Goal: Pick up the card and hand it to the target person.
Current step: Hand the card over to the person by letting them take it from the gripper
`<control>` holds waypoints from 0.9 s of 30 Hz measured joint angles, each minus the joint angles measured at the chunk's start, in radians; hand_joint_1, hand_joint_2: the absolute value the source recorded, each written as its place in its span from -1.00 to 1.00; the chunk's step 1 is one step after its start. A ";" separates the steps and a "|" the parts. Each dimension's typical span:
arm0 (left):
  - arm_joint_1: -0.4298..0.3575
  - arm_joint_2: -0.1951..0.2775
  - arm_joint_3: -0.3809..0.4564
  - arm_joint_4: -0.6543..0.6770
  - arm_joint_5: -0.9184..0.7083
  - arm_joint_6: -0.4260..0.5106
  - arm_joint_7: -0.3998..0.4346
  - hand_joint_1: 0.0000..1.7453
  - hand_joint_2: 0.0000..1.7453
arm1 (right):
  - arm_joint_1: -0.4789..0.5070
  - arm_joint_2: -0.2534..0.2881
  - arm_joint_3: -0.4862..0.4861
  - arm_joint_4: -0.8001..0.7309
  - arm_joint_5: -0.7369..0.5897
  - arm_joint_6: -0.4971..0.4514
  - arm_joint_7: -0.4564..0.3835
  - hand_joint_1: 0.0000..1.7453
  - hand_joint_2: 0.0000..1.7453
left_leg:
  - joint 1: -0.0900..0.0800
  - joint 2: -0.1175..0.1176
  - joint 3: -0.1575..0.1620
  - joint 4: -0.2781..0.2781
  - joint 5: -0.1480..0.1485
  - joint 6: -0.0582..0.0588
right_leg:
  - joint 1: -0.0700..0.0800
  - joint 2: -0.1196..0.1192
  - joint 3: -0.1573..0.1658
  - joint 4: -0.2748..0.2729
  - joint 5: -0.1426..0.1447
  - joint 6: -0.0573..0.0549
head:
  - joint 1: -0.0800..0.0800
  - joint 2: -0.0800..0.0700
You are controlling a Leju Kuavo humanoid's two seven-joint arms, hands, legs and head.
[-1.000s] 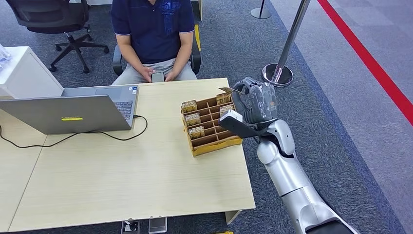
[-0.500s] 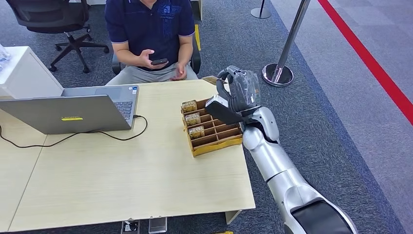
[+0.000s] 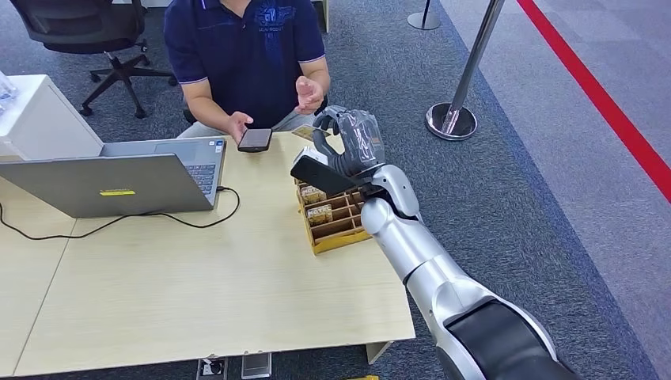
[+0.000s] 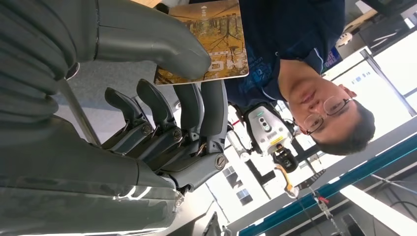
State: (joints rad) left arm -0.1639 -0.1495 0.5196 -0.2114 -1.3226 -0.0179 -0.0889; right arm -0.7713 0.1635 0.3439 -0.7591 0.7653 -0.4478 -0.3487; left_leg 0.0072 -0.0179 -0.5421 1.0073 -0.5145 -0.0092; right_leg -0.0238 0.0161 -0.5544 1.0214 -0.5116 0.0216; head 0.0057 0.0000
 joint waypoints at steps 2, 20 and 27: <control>0.000 0.000 -0.001 0.000 -0.004 0.000 0.001 -1.00 1.00 | -0.010 0.010 0.005 0.019 -0.001 -0.004 -0.001 0.78 1.00 | 0.000 0.000 0.000 0.000 0.000 0.000 | 0.000 0.000 0.000 0.000 0.000 0.000 | 0.000 0.000; -0.005 0.000 -0.020 0.000 -0.040 -0.012 0.009 -1.00 1.00 | -0.017 0.030 0.018 0.080 0.004 -0.028 0.010 0.00 1.00 | 0.000 0.000 0.000 0.000 0.000 0.000 | 0.000 0.000 0.000 0.000 0.000 0.000 | 0.001 0.000; -0.009 0.000 -0.039 0.000 -0.055 -0.025 0.016 -1.00 -1.00 | -0.016 0.030 0.021 0.081 0.006 -0.028 0.012 -1.00 1.00 | 0.000 0.000 0.000 0.000 0.000 0.000 | 0.000 0.000 0.000 0.000 0.000 0.000 | 0.001 0.000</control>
State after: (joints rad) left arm -0.1729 -0.1495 0.4806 -0.2113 -1.3771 -0.0425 -0.0726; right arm -0.7877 0.1934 0.3649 -0.6785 0.7711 -0.4759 -0.3369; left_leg 0.0072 -0.0179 -0.5420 1.0075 -0.5145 -0.0092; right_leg -0.0238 0.0161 -0.5546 1.0212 -0.5116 0.0215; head 0.0068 0.0000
